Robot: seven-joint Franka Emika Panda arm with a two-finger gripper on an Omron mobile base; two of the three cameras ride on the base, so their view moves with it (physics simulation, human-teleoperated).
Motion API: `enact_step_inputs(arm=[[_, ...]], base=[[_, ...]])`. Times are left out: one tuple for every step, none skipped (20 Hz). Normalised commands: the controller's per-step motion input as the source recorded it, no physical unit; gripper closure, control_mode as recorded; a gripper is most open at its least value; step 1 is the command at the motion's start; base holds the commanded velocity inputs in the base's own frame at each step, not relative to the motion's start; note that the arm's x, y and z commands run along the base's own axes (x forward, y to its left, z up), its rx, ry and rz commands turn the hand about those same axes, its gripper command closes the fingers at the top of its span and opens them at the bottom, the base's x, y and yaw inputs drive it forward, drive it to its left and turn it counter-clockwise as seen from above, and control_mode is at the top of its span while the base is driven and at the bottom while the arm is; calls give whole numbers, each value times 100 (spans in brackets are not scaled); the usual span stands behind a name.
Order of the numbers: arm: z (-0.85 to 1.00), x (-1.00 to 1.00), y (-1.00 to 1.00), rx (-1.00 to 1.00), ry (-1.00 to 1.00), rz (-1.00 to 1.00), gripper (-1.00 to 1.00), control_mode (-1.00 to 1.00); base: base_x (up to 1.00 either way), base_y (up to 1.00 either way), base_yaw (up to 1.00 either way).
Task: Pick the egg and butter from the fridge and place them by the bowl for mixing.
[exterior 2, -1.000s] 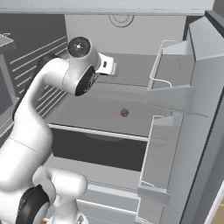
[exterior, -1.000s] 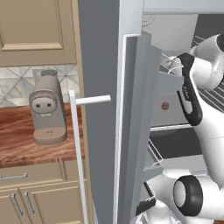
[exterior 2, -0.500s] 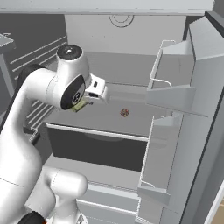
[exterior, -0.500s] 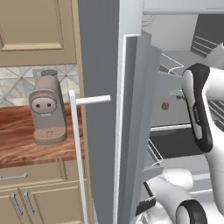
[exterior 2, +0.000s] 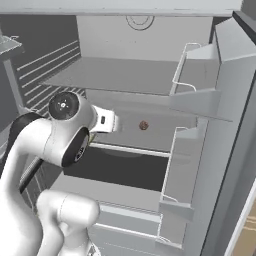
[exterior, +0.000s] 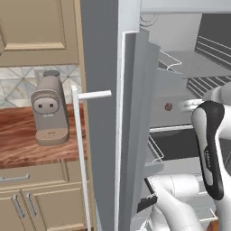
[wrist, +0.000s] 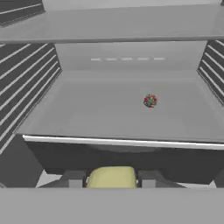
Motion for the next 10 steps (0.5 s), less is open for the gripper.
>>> enact_step_inputs(arm=[[0,0,0,0,0,0,100,100],[0,0,0,0,0,0,100,100],[0,0,0,0,0,0,100,100],[0,0,0,0,0,0,100,100],[0,0,0,0,0,0,100,100],[0,0,0,0,0,0,100,100],[0,0,0,0,0,0,100,100],[0,0,0,0,0,0,100,100],[0,0,0,0,0,0,100,100],[0,0,0,0,0,0,100,100]], base=[[-100,0,2],[-100,0,1],[-100,3,0],[-100,8,0],[-100,8,0],[-100,8,1],[-100,18,4],[-100,46,9],[-100,70,11],[-100,86,11]])
